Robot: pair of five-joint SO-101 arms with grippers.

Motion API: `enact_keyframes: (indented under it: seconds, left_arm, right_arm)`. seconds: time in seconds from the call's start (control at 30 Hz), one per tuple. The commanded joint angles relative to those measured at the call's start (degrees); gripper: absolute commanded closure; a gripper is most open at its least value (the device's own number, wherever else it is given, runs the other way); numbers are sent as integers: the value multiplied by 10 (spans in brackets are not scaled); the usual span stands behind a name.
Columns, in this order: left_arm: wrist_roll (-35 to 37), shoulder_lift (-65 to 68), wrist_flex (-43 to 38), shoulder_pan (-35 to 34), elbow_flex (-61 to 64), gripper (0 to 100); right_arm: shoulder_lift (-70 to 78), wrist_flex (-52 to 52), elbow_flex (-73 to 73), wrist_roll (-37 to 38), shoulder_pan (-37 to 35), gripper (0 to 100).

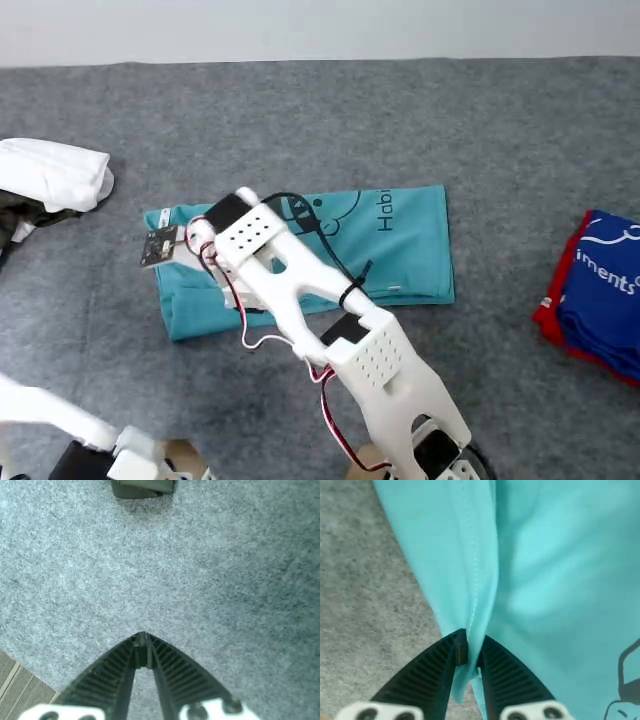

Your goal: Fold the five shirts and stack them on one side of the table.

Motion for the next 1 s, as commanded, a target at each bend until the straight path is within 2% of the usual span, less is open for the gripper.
enact_keyframes:
  seconds: [0.0,0.2,0.6,0.8,0.97]
  left_arm:
    - [-2,-13,-15,0,-3,996]
    - [-2,-13,-15,2,-3,996]
    - [-2,-13,-15,3,-3,996]
    - [-2,-13,-15,2,-3,996]
    - [-2,-13,-15,1,-3,996]
  right_arm:
    - [-36,-6,-48,23,22,987]
    - [-57,-7,-48,28,43,987]
    - [-50,-83,-48,27,85,987]
    - [-24,-66,-48,25,87,980]
    - [-36,-49,-48,11,87,839]
